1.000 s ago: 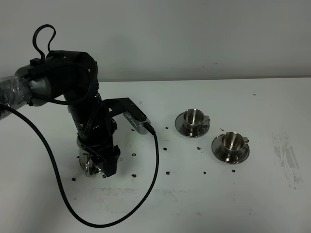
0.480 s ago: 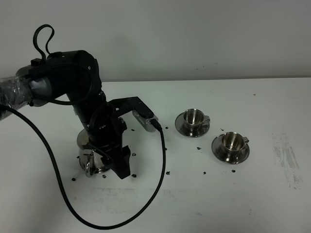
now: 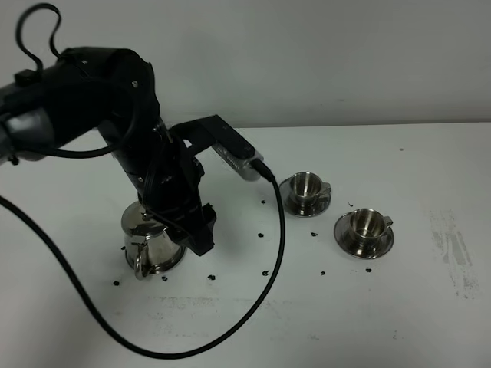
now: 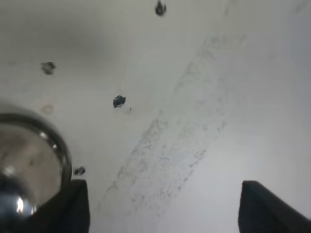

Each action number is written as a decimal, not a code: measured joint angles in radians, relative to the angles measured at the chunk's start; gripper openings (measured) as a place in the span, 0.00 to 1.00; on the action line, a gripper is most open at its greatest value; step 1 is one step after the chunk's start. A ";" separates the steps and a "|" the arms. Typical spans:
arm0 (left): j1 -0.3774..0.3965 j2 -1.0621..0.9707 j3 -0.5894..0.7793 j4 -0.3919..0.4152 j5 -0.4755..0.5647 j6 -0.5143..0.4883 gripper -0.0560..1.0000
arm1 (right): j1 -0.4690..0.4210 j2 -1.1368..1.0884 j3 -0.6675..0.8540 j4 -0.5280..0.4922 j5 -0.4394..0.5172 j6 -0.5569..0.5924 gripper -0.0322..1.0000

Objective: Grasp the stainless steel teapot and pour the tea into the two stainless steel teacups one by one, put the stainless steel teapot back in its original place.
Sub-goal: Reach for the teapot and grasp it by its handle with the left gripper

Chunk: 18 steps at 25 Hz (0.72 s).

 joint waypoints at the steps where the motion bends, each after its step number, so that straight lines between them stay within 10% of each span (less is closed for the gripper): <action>1: -0.007 -0.045 0.022 0.013 0.000 -0.045 0.64 | 0.000 0.000 0.000 0.000 0.000 0.000 0.48; 10: 0.019 -0.276 0.177 0.171 0.010 -0.514 0.64 | 0.000 0.000 0.000 0.000 0.000 0.000 0.48; 18: 0.094 -0.199 0.186 0.190 -0.012 -0.642 0.64 | 0.000 0.000 0.000 0.000 0.000 0.000 0.48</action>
